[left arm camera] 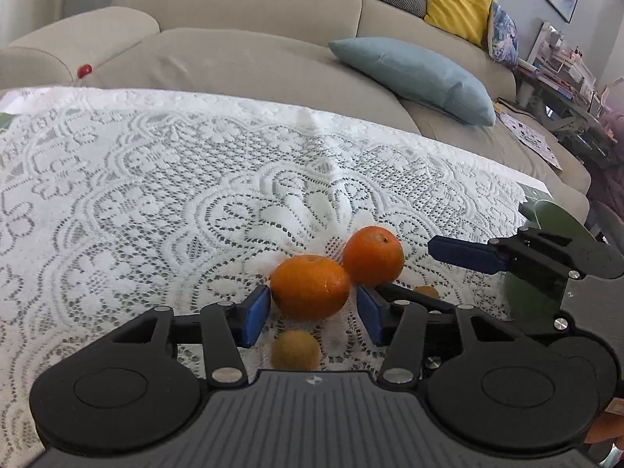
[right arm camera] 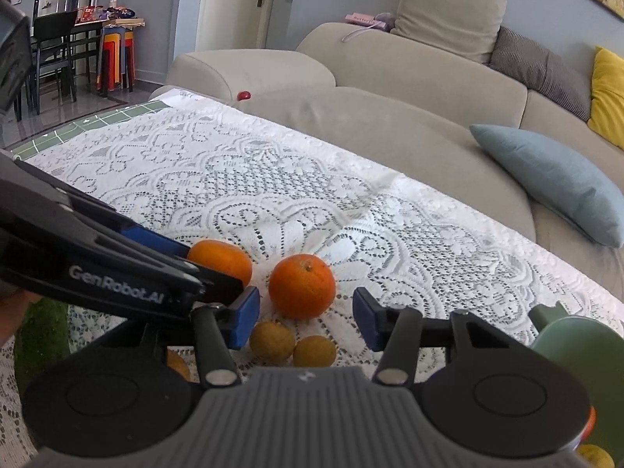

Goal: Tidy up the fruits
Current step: 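Grasp a mandarin orange with the left tool while the right tool grasps another orange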

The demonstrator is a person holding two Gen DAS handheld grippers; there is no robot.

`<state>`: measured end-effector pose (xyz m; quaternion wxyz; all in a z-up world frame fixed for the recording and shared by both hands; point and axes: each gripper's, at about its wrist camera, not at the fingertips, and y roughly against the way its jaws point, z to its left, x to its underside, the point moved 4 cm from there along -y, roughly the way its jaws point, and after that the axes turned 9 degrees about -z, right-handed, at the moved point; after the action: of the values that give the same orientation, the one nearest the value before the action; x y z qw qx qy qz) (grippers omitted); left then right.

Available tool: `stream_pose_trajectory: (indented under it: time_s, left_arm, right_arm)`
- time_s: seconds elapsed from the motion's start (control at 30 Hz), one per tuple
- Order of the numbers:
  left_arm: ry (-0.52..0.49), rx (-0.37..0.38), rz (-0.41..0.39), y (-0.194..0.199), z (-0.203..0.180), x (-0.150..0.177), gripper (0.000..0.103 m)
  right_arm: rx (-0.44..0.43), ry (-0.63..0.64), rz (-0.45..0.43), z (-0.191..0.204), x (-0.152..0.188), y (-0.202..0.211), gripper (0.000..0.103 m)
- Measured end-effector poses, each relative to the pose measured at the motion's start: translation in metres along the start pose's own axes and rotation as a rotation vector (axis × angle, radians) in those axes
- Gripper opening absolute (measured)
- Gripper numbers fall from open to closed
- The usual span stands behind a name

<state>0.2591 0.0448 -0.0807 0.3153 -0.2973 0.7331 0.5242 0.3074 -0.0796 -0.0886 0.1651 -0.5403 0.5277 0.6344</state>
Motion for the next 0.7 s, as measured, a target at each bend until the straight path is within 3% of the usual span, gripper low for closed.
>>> stream_pose_trajectory:
  time_s: [0.43,0.7]
  left_arm:
    - [0.054,0.023,0.019,-0.011,0.006,-0.002,0.052]
    - [0.061,0.001,0.006,-0.002,0.008,-0.004,0.051]
  right_arm:
    - [-0.045,-0.035,0.054,-0.005,0.002,-0.025,0.048]
    - [-0.047,-0.051,0.056,-0.004,0.002,-0.030,0.042]
